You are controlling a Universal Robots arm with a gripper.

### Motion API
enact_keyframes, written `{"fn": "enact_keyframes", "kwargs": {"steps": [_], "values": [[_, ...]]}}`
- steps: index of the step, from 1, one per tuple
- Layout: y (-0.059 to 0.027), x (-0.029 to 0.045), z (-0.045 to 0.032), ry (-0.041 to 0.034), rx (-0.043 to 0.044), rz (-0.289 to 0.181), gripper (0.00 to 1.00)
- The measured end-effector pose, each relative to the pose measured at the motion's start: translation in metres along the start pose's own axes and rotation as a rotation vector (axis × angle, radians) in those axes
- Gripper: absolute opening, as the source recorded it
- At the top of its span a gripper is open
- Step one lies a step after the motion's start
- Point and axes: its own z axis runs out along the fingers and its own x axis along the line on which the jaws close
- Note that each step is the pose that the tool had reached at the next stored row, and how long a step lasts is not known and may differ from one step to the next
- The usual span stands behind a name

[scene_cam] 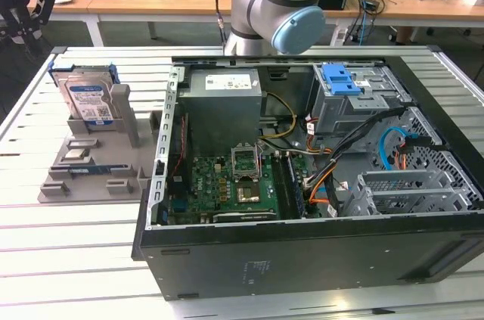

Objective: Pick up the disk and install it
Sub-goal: 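Pick up the disk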

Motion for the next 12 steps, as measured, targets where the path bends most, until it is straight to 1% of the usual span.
{"fn": "enact_keyframes", "kwargs": {"steps": [1, 10, 12], "values": [[0.0, 0.0, 0.0, 0.001, -0.0004, -0.021, 0.11], [0.0, 0.0, 0.0, 0.0063, -0.0032, -0.142, 0.11], [0.0, 0.0, 0.0, 0.0081, -0.0042, -0.18, 0.11]]}}
